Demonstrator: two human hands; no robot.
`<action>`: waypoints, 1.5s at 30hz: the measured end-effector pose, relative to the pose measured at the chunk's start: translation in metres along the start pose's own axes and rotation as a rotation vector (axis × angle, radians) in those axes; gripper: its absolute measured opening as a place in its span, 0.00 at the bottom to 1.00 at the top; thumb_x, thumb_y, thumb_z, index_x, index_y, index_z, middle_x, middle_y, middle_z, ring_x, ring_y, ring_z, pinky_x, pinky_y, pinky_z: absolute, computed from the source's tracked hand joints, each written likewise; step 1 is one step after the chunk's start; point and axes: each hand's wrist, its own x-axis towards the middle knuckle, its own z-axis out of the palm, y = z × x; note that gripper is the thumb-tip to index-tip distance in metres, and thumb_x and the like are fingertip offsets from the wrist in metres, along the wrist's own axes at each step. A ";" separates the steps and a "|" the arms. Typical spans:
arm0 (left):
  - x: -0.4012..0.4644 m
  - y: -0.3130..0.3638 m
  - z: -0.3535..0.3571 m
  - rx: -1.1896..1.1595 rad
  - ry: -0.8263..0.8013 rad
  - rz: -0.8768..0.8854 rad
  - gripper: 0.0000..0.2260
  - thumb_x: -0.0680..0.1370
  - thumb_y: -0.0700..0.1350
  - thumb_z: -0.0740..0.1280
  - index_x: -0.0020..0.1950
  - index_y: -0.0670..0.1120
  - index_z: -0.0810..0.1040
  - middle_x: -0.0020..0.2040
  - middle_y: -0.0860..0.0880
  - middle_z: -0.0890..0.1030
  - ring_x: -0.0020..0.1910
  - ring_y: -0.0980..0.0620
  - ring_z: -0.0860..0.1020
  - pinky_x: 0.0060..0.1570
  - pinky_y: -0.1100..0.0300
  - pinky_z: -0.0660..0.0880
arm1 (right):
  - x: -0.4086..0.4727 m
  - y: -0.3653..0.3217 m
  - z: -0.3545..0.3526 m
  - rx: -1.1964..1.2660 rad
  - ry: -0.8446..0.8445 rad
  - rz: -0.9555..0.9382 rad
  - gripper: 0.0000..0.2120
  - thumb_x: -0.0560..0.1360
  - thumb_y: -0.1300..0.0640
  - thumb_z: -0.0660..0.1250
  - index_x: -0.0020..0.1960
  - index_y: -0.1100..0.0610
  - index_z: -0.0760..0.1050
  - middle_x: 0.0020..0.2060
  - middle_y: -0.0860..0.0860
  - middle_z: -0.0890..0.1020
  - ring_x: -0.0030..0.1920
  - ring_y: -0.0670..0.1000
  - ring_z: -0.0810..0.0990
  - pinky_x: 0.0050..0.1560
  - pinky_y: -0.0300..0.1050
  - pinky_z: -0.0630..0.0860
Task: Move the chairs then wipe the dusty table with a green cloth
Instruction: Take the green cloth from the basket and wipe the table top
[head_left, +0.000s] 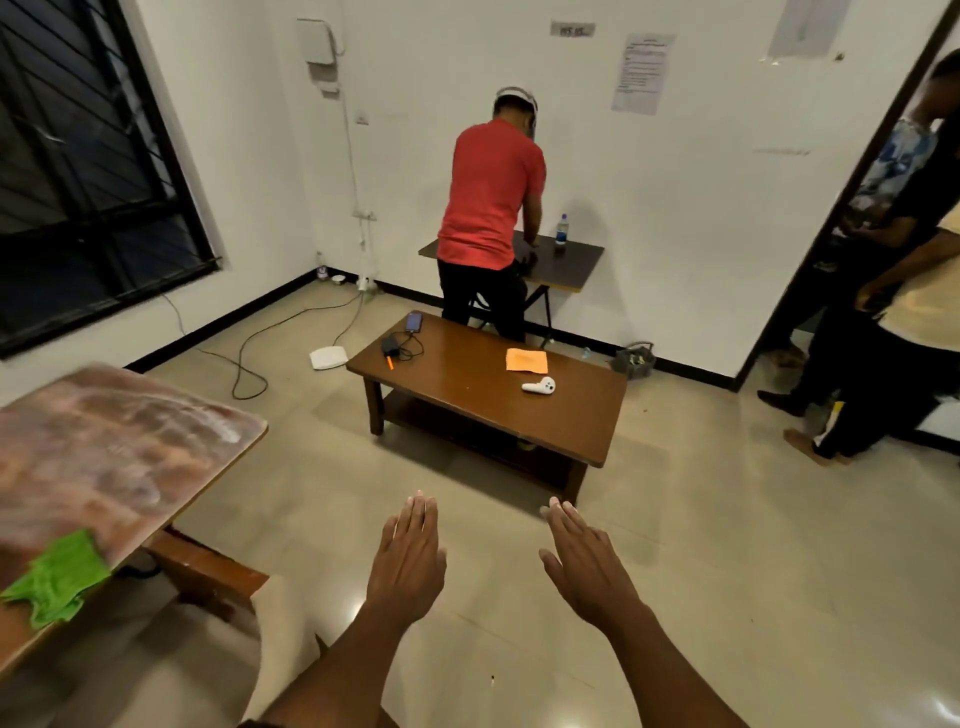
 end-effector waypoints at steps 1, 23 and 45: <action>0.003 0.000 -0.002 -0.003 0.019 -0.011 0.38 0.62 0.49 0.86 0.68 0.35 0.82 0.67 0.37 0.83 0.64 0.40 0.84 0.56 0.45 0.83 | 0.005 -0.005 -0.006 -0.002 0.007 -0.016 0.30 0.89 0.46 0.53 0.86 0.53 0.48 0.86 0.51 0.49 0.86 0.50 0.46 0.82 0.49 0.55; 0.084 -0.178 -0.022 -0.199 0.107 -0.671 0.32 0.88 0.50 0.56 0.87 0.40 0.46 0.87 0.41 0.49 0.87 0.44 0.48 0.85 0.48 0.50 | 0.332 -0.166 0.000 -0.104 -0.131 -0.668 0.29 0.88 0.47 0.57 0.84 0.56 0.54 0.85 0.53 0.56 0.86 0.52 0.51 0.82 0.54 0.58; 0.122 -0.316 0.023 -0.397 0.040 -1.234 0.43 0.75 0.63 0.32 0.87 0.43 0.43 0.88 0.44 0.45 0.87 0.47 0.44 0.84 0.49 0.45 | 0.531 -0.316 0.096 -0.176 -0.419 -0.994 0.36 0.87 0.39 0.50 0.86 0.57 0.42 0.86 0.54 0.48 0.86 0.51 0.46 0.82 0.46 0.50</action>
